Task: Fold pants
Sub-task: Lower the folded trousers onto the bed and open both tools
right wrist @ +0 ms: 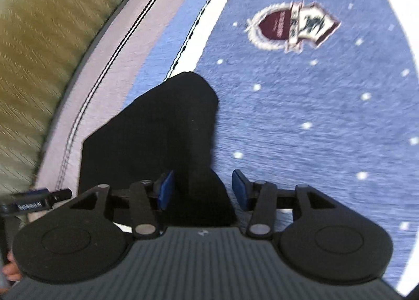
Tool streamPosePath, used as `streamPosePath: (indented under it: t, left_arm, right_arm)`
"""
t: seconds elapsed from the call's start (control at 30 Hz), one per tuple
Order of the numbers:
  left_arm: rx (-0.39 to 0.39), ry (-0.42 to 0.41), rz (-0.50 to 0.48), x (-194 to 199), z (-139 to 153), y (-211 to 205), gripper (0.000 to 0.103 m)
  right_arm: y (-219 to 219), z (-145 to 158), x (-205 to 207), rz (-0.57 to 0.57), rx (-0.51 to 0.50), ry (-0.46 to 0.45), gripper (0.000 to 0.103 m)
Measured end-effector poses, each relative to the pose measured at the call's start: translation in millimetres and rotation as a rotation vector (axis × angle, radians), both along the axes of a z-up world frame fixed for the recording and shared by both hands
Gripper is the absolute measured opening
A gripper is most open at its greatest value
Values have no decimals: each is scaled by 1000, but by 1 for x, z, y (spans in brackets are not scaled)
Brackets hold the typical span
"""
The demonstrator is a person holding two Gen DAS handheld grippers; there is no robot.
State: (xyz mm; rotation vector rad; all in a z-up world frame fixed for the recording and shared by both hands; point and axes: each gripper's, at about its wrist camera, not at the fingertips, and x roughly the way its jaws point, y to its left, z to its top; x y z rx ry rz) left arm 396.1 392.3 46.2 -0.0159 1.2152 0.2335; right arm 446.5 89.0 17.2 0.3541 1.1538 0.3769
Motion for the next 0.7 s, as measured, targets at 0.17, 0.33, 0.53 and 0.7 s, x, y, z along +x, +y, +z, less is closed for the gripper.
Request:
streamPosePath:
  t: [0.17,0.33,0.53,0.7]
  left_arm:
    - [-23,63,61,12,-15,-33,89]
    - [-42,108,72,22,-34,-51,88]
    - [48,116,68,23,-39,-65,88]
    - [63,112,80,19,-36,-65,88]
  right_arm:
    - [9,30,-23,-8,-144,-118,71]
    - [23,51,-48,48,-257,-233,85]
    - [19,56,-60,46,-356,-261,88]
    - [32,66,-66,38,-376,-303,92]
